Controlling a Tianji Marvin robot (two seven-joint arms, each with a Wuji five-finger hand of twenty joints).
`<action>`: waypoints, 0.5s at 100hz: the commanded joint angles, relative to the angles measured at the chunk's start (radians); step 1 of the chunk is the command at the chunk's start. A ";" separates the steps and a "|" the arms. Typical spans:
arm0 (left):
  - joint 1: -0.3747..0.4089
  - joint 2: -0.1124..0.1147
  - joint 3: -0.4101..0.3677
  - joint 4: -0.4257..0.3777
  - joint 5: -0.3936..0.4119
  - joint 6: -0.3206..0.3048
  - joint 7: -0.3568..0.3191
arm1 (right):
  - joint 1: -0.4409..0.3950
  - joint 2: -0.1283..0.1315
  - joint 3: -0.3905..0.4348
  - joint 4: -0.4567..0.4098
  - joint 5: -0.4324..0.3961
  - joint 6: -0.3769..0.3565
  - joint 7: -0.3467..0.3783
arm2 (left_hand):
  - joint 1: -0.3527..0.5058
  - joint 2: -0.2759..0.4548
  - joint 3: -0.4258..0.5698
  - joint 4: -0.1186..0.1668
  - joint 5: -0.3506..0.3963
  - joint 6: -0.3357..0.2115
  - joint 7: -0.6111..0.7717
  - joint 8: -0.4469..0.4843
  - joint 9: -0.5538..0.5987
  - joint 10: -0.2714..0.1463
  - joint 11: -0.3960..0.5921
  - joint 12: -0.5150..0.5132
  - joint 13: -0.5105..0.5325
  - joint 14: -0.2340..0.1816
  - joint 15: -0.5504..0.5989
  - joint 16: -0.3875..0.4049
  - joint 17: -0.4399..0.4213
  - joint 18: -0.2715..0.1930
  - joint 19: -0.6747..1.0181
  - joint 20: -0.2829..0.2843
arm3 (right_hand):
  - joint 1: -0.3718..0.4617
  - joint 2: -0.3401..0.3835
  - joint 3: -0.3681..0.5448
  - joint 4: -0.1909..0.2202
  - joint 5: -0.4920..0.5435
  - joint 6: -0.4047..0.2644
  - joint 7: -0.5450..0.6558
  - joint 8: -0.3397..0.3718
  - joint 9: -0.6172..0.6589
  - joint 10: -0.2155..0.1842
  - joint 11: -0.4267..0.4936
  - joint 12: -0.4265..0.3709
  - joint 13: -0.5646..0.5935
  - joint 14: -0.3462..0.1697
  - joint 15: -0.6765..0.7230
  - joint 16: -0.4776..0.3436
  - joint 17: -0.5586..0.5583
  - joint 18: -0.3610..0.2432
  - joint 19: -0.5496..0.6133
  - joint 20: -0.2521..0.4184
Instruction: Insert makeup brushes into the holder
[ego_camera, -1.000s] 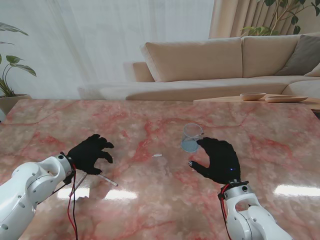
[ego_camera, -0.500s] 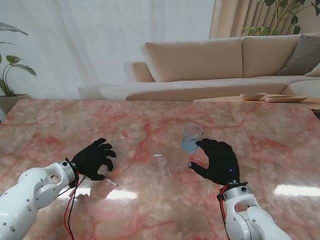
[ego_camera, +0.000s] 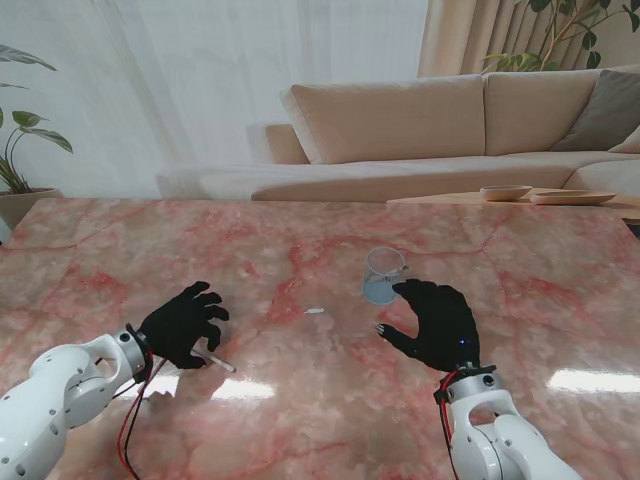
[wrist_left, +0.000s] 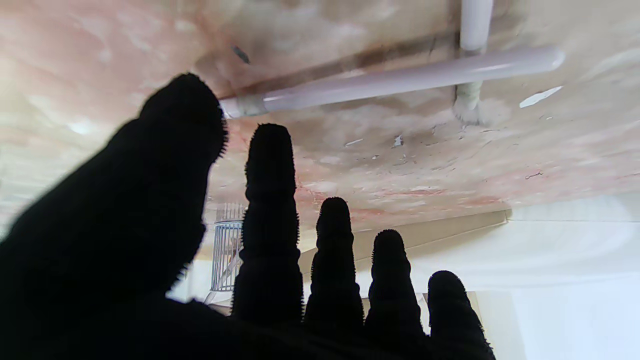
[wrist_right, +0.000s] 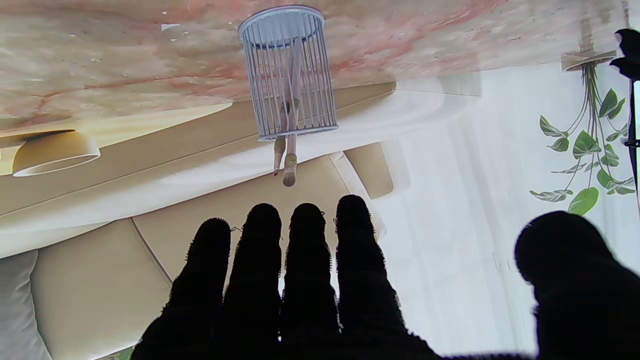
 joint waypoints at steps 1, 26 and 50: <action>0.019 0.001 0.001 0.017 -0.002 0.006 0.003 | -0.010 -0.004 -0.002 -0.001 0.008 0.008 0.016 | 0.020 -0.046 -0.009 -0.033 -0.038 -0.036 0.042 0.017 0.007 -0.006 0.002 0.012 -0.008 0.005 0.017 0.000 -0.009 0.003 -0.023 0.002 | 0.022 0.010 -0.017 0.024 0.016 -0.012 0.013 -0.002 0.000 0.002 0.003 0.000 -0.013 0.005 0.005 0.021 -0.016 0.002 0.011 -0.015; 0.034 0.000 0.020 0.049 -0.008 0.042 0.046 | -0.010 -0.005 -0.008 -0.002 0.016 0.009 0.016 | 0.157 -0.005 -0.043 -0.019 -0.052 -0.061 0.082 -0.026 0.010 -0.005 0.013 0.015 -0.011 0.003 0.028 0.000 -0.007 -0.004 -0.020 -0.002 | 0.032 0.011 -0.021 0.024 0.016 -0.014 0.013 -0.001 0.002 -0.003 0.006 0.002 -0.014 0.001 0.006 0.021 -0.017 0.001 0.010 -0.015; 0.029 -0.003 0.042 0.081 -0.018 0.073 0.086 | -0.015 -0.005 -0.006 -0.004 0.014 0.014 0.014 | 0.199 0.047 -0.017 0.004 0.009 -0.053 0.156 -0.073 0.030 -0.002 0.033 0.031 -0.009 0.009 0.049 0.013 -0.008 -0.011 -0.012 0.009 | 0.039 0.008 -0.023 0.025 0.016 -0.015 0.014 0.000 0.002 -0.006 0.008 0.005 -0.014 -0.003 0.008 0.024 -0.019 0.002 0.010 -0.014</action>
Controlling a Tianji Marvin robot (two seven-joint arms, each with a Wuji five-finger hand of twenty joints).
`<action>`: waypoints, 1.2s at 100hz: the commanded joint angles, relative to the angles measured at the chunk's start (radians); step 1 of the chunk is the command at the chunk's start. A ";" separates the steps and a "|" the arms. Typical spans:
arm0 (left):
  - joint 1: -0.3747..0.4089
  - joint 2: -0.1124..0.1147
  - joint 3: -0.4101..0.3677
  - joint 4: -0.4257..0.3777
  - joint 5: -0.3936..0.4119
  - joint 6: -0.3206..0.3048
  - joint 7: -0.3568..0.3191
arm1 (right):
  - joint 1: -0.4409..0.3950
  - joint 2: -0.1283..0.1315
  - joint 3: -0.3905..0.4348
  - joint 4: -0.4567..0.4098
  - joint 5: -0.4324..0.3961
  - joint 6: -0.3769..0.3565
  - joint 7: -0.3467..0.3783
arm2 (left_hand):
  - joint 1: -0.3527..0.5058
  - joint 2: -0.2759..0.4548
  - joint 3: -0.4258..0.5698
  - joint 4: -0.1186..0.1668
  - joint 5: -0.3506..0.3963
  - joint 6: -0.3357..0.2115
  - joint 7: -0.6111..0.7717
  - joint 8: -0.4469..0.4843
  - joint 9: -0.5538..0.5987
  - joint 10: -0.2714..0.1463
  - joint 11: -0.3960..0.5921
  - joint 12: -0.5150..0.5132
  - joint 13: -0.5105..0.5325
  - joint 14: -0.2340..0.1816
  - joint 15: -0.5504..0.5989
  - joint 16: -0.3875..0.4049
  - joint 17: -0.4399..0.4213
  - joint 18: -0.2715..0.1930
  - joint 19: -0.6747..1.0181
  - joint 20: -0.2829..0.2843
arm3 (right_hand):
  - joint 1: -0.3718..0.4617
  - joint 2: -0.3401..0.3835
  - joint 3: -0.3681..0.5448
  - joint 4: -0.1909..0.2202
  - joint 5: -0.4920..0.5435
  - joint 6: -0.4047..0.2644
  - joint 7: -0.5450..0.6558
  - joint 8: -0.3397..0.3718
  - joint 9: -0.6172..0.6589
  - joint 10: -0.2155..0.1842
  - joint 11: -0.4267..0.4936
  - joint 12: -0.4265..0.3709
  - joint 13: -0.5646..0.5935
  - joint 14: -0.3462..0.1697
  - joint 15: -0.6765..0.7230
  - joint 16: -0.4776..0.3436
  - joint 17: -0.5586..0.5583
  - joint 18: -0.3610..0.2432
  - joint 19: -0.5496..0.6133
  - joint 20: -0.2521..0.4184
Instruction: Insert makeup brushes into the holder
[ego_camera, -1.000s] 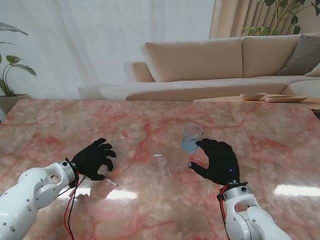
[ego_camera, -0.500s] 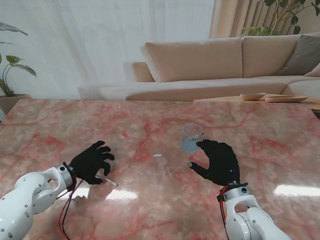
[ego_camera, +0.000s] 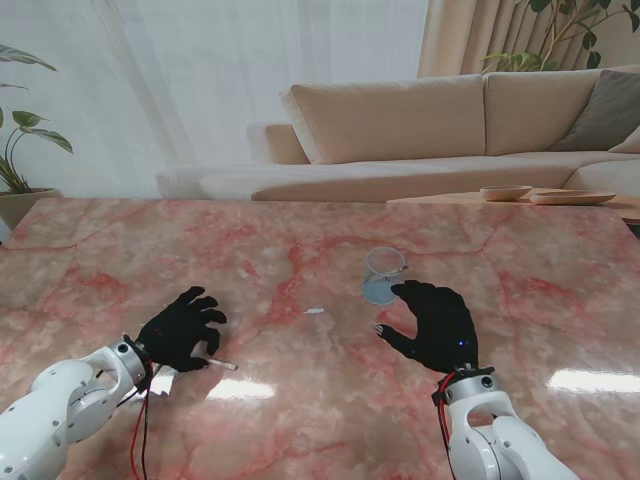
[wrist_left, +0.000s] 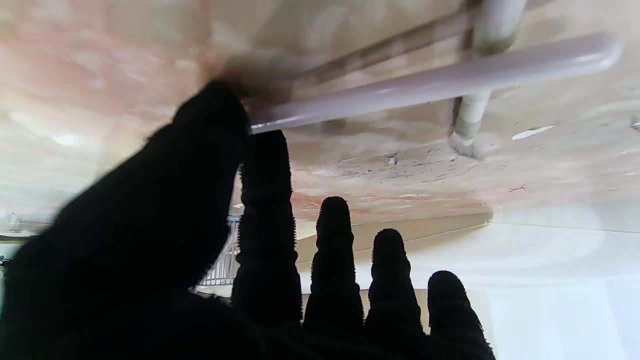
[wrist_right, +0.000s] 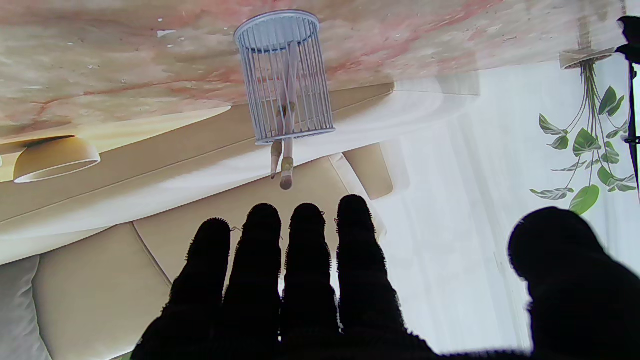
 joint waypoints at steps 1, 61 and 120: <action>0.014 -0.003 0.010 0.030 0.005 0.011 -0.013 | -0.012 -0.004 0.000 -0.001 0.004 0.008 0.012 | 0.109 -0.005 0.008 0.038 0.042 -0.017 0.039 -0.022 0.031 -0.002 0.022 0.017 -0.009 0.009 0.025 0.013 -0.008 -0.012 -0.011 0.009 | 0.013 0.007 -0.023 0.025 0.016 -0.006 0.013 0.000 0.002 -0.004 0.008 0.005 -0.014 -0.003 0.008 0.022 -0.019 0.002 0.010 -0.014; 0.012 0.014 0.034 0.046 0.061 0.025 0.004 | -0.009 -0.005 0.000 0.002 0.016 0.013 0.019 | 0.082 0.102 0.051 0.028 0.070 -0.083 0.044 0.197 0.052 -0.005 0.044 0.042 -0.032 -0.004 0.044 0.017 0.007 -0.052 -0.046 -0.057 | 0.037 0.001 -0.026 0.027 0.014 0.001 0.014 0.001 0.013 -0.021 0.018 0.023 -0.016 -0.014 0.012 0.031 -0.027 0.002 0.009 -0.009; 0.023 -0.002 0.040 0.064 -0.003 0.038 0.015 | -0.006 -0.008 -0.006 0.002 0.027 0.024 0.015 | 0.089 0.209 0.067 -0.002 -0.035 -0.072 -0.023 0.576 0.023 0.030 0.097 0.130 -0.084 -0.004 0.044 0.026 0.018 -0.076 -0.086 -0.168 | 0.046 0.001 -0.022 0.028 0.015 0.006 0.017 0.001 0.016 -0.022 0.018 0.037 -0.020 -0.013 0.014 0.038 -0.029 0.001 0.008 -0.002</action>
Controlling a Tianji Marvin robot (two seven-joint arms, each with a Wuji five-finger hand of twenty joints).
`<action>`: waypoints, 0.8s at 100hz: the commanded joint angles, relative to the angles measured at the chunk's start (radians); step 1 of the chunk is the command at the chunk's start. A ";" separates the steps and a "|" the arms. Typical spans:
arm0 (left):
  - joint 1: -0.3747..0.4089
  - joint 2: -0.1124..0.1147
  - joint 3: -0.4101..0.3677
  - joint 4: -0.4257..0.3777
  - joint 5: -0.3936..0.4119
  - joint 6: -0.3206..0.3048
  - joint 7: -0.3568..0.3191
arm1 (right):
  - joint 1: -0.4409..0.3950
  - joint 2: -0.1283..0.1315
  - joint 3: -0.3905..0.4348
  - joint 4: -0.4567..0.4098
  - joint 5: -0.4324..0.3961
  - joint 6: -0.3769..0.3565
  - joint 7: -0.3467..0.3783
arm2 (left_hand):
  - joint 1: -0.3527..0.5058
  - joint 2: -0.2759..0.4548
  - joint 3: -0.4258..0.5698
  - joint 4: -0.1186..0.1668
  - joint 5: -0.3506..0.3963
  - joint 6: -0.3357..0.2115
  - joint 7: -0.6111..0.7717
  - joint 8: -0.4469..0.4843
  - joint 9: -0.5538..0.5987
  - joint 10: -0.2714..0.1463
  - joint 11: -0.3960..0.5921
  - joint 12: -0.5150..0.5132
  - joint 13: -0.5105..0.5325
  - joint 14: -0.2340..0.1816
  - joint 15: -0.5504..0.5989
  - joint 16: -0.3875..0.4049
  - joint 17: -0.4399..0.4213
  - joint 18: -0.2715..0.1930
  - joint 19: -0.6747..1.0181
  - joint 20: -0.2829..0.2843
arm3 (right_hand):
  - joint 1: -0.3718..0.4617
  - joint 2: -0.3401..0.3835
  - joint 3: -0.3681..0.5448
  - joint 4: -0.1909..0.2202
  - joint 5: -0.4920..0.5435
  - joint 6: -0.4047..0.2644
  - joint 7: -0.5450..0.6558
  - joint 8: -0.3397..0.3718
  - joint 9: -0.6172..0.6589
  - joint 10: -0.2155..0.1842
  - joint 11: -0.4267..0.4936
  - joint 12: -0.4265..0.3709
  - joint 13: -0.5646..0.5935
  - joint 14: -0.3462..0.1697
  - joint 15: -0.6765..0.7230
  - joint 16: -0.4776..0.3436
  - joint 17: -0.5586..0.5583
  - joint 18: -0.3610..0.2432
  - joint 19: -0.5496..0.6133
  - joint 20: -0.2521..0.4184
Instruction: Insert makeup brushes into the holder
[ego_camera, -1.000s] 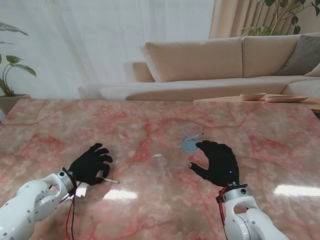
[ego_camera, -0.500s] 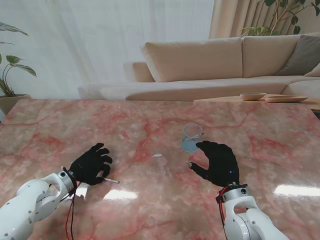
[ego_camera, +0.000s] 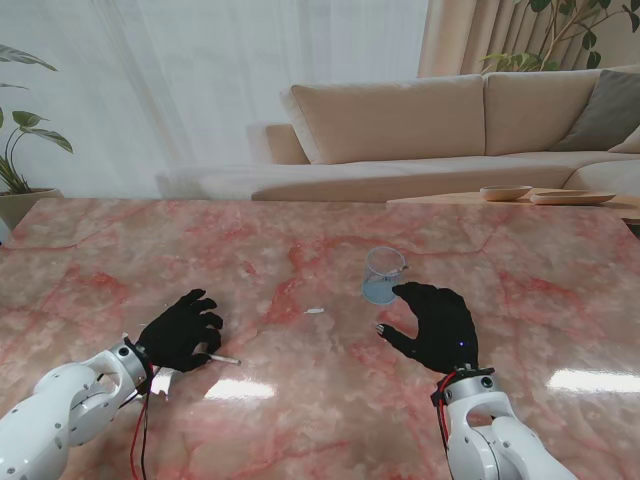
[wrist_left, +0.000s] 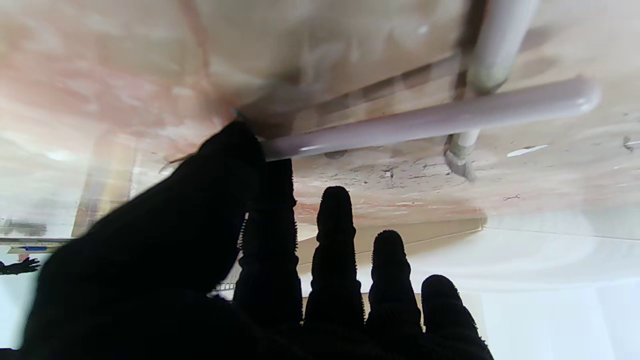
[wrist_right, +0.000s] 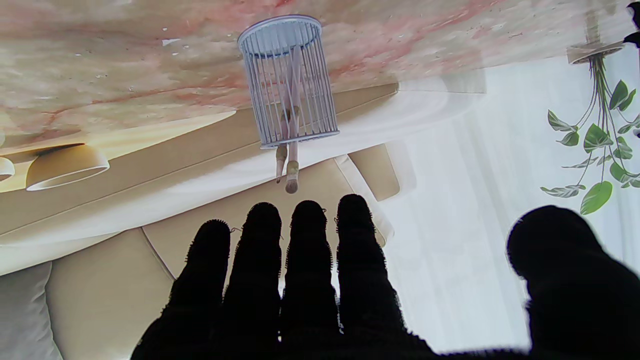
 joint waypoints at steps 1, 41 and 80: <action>0.030 -0.008 0.012 0.039 0.004 0.009 -0.008 | -0.005 -0.004 -0.002 0.003 0.005 0.006 0.011 | 0.092 0.027 0.023 0.024 0.043 -0.090 0.030 0.006 -0.025 0.018 0.025 0.017 -0.059 -0.003 0.013 0.016 0.001 -0.026 -0.052 -0.021 | 0.035 0.001 -0.013 0.027 0.015 0.006 0.007 0.001 0.005 -0.013 0.003 0.011 -0.021 -0.013 0.003 0.016 -0.019 0.000 0.008 -0.002; 0.068 -0.036 -0.050 -0.018 -0.060 0.010 0.011 | 0.002 -0.004 -0.007 0.004 0.004 0.009 0.010 | 0.074 0.009 0.063 0.020 0.051 -0.118 0.028 0.051 -0.024 0.030 0.013 0.018 -0.065 0.003 0.006 0.012 0.003 -0.023 -0.058 -0.042 | 0.023 0.007 0.003 0.024 0.013 0.006 0.007 0.001 0.000 -0.012 0.002 0.013 -0.024 -0.016 0.003 0.017 -0.020 -0.002 0.005 0.000; 0.091 -0.081 -0.106 -0.119 -0.213 0.019 -0.007 | 0.014 -0.005 -0.015 0.015 0.006 0.011 0.001 | 0.067 -0.008 0.085 0.025 0.067 -0.119 0.011 0.062 -0.014 0.018 -0.003 0.004 -0.057 0.007 -0.006 0.004 0.002 -0.012 -0.057 -0.052 | 0.020 0.002 0.011 0.022 0.013 0.006 0.008 0.001 0.001 -0.013 0.002 0.014 -0.025 -0.014 0.003 0.017 -0.020 -0.005 0.002 0.002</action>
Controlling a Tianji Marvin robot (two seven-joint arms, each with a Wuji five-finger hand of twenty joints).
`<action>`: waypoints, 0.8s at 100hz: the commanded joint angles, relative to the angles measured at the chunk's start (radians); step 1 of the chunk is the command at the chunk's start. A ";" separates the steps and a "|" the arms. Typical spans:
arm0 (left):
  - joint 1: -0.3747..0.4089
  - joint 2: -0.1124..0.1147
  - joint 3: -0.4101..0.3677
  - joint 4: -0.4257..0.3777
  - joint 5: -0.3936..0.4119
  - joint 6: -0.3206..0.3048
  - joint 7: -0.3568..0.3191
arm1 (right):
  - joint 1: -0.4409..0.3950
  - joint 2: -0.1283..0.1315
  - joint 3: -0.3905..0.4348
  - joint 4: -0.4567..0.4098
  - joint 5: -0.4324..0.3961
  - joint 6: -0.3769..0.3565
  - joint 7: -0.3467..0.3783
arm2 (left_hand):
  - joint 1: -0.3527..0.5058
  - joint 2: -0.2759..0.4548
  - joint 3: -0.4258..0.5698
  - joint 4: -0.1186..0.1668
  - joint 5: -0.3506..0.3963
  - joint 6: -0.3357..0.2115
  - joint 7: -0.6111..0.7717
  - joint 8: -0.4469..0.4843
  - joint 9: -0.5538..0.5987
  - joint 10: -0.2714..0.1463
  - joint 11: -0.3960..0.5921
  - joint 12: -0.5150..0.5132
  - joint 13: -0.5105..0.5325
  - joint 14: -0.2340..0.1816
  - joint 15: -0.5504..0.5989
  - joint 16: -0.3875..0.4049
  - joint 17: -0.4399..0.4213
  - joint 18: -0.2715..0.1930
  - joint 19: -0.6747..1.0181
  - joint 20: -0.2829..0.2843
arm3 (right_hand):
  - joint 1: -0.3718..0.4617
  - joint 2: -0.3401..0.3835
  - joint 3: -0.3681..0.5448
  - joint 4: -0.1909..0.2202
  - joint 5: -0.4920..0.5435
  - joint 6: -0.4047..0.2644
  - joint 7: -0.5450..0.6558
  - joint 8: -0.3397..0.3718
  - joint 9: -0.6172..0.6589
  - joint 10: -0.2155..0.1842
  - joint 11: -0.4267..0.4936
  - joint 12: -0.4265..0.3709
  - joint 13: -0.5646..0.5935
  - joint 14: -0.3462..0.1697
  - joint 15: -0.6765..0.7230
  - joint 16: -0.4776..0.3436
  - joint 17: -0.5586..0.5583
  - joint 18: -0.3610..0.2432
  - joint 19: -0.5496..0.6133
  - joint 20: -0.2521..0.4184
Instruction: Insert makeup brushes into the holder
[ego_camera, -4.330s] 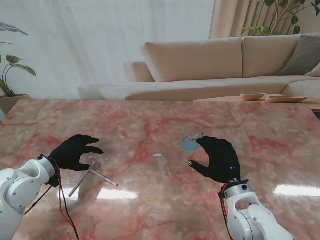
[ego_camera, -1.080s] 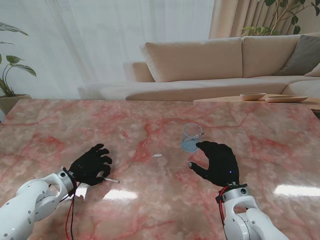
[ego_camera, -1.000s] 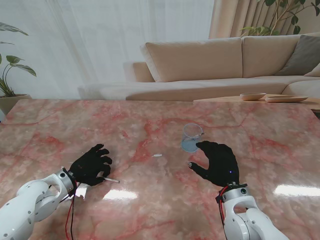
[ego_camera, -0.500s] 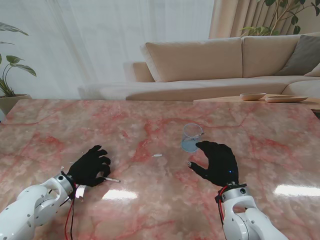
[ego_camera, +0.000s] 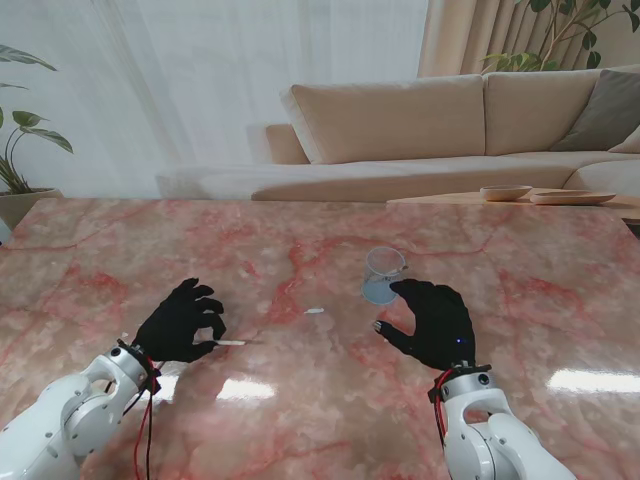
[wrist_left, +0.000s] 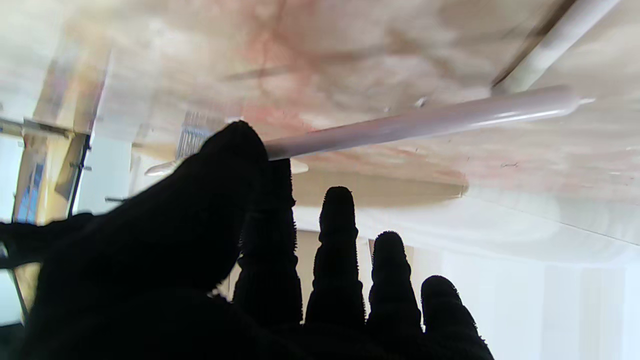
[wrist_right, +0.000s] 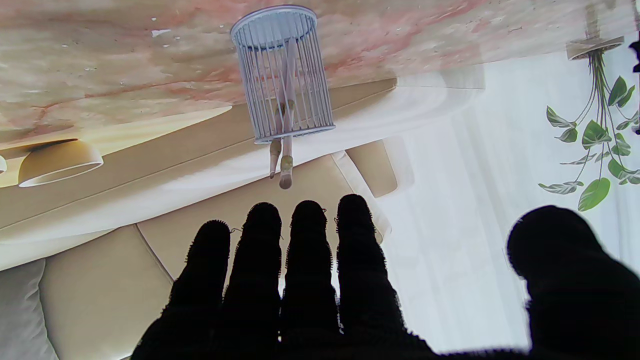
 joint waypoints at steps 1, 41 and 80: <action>0.000 -0.016 0.000 -0.024 -0.019 0.008 0.005 | -0.004 -0.004 -0.002 0.010 0.006 0.005 0.008 | 0.062 0.002 0.074 0.023 0.076 -0.111 0.036 0.042 -0.011 0.000 -0.005 -0.001 -0.047 0.007 -0.009 0.003 -0.004 -0.008 -0.046 -0.016 | 0.020 0.002 0.012 0.022 0.013 0.006 0.008 0.001 0.001 -0.013 0.002 0.013 -0.024 -0.014 0.003 0.017 -0.017 -0.005 0.002 0.002; -0.043 -0.063 0.076 -0.083 -0.223 0.045 0.000 | 0.014 -0.009 -0.025 0.030 0.015 0.005 -0.026 | 0.062 0.002 0.072 0.027 0.079 -0.115 0.027 0.042 -0.019 -0.003 -0.018 -0.008 -0.050 0.011 -0.024 -0.001 -0.005 -0.002 -0.051 -0.026 | 0.046 -0.119 0.113 -0.001 0.031 -0.003 0.024 0.007 0.049 -0.026 0.057 0.078 0.043 0.004 0.096 0.118 0.018 0.035 0.144 0.134; -0.117 -0.101 0.210 -0.116 -0.380 0.082 0.010 | 0.042 -0.022 -0.059 0.052 0.050 0.032 -0.071 | 0.064 -0.003 0.075 0.031 0.082 -0.111 0.024 0.042 -0.022 -0.006 -0.025 -0.013 -0.050 0.013 -0.038 -0.007 -0.004 0.003 -0.061 -0.043 | 0.240 -0.306 0.117 -0.055 0.117 -0.039 0.072 0.005 0.206 -0.087 0.339 0.414 0.215 -0.056 0.608 0.459 0.173 0.078 0.526 0.531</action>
